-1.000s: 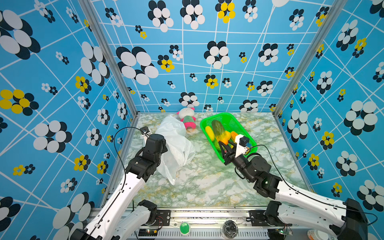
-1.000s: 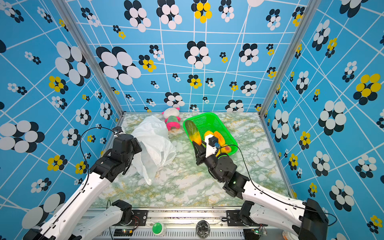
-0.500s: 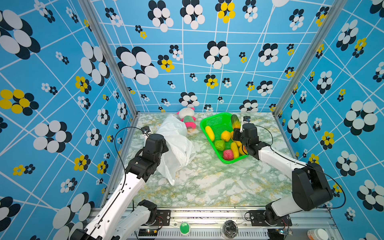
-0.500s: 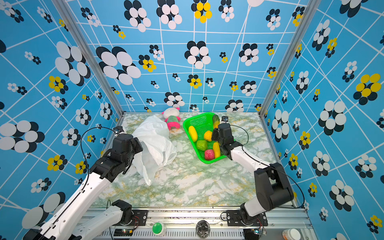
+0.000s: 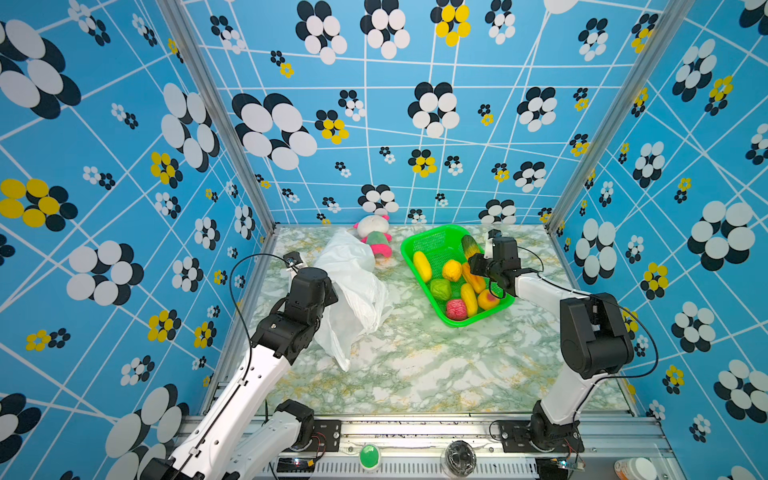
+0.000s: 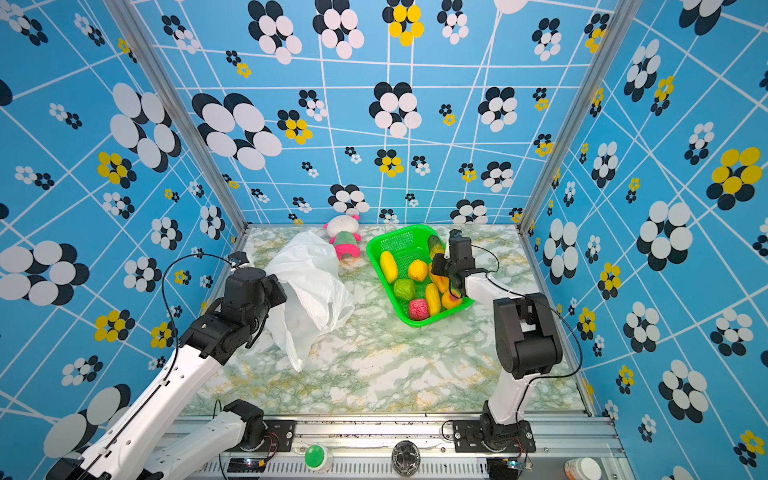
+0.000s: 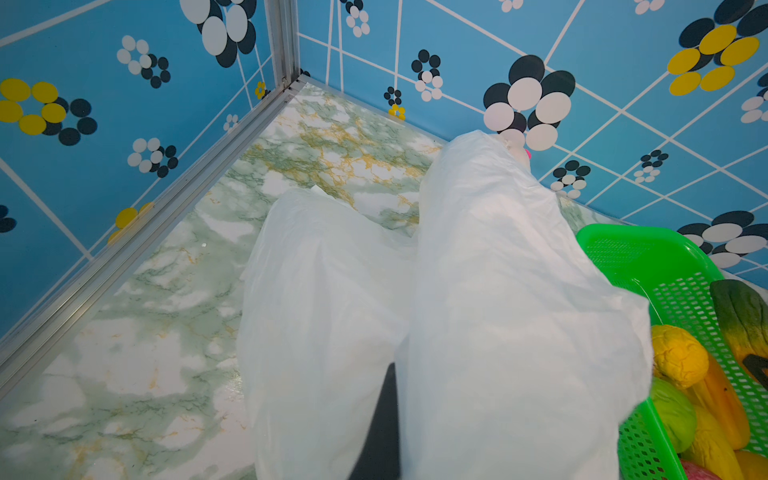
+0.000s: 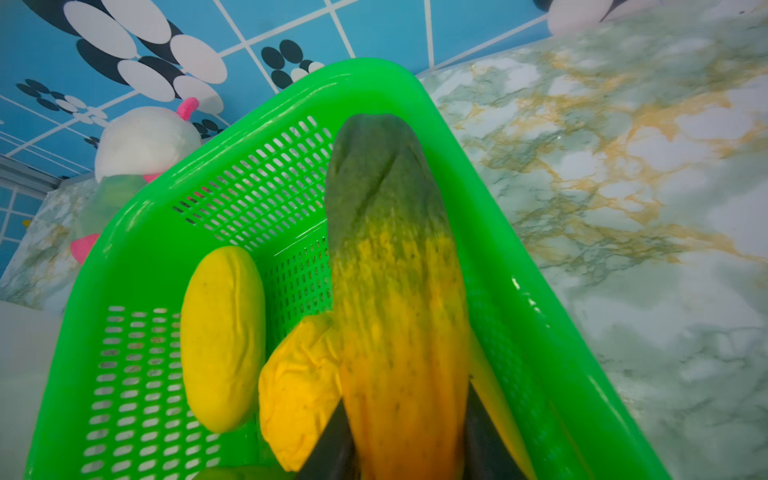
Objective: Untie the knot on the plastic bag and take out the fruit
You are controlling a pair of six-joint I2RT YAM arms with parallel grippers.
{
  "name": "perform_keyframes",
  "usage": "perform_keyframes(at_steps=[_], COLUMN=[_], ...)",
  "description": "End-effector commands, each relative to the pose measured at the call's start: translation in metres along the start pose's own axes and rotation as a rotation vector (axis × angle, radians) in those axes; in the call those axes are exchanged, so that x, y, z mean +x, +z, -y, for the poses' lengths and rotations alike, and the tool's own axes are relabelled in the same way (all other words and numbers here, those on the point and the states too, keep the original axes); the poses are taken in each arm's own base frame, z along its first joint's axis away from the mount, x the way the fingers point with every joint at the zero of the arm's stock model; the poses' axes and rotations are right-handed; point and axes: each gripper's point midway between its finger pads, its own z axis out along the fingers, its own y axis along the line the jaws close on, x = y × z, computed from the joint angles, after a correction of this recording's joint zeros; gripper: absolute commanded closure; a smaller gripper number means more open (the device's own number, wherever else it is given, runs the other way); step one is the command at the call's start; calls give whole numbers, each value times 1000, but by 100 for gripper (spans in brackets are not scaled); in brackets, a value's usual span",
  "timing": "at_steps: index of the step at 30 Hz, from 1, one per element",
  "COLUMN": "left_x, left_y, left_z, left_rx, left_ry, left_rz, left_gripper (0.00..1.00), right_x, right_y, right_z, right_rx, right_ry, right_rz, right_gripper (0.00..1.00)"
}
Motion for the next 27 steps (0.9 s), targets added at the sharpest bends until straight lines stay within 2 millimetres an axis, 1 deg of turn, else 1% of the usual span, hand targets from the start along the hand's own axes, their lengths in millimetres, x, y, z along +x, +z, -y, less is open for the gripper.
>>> perform_keyframes(at_steps=[1, 3, 5, 6, 8, 9, 11, 15, 19, 21, 23, 25, 27], left_x=[0, 0, 0, -1, 0, 0, 0, 0, 2, 3, 4, 7, 9], left_y=[1, 1, 1, 1, 1, 1, 2, 4, 6, 8, 12, 16, 20], left_z=[-2, -2, -2, -2, -2, -2, -2, -2, -1, 0, 3, 7, 10], left_rx=[1, 1, 1, 0, 2, 0, -2, -7, -9, -7, 4, 19, 34], left_ry=[-9, -9, -9, -8, -8, -8, -6, 0, 4, 4, 2, 1, -4], left_rz=[7, 8, 8, 8, 8, 8, 8, 5, -1, -4, -17, -35, -48], left_gripper=[100, 100, 100, 100, 100, 100, 100, 100, 100, 100, 100, 100, 100], right_x=[6, 8, 7, 6, 5, 5, 3, -4, -13, -18, -22, -27, -25], right_y=[14, 18, 18, 17, 13, 11, 5, -15, -47, -68, -93, -119, -141], right_z=[-6, -6, -8, -7, -6, -6, -7, -11, -15, -18, -18, -9, 9], right_rx=[-33, -38, -46, -46, -40, -41, -49, -67, -82, -96, -91, -42, 54], right_ry=[-15, -14, -14, -14, -16, -16, -18, -14, -4, -3, 7, 33, 66], right_rz=[-45, -59, -53, -49, -31, -22, 3, 66, 139, 179, 232, 293, 325], right_gripper=[69, 69, 65, 60, 42, 37, 29, 21, 20, 19, 18, 16, 11])
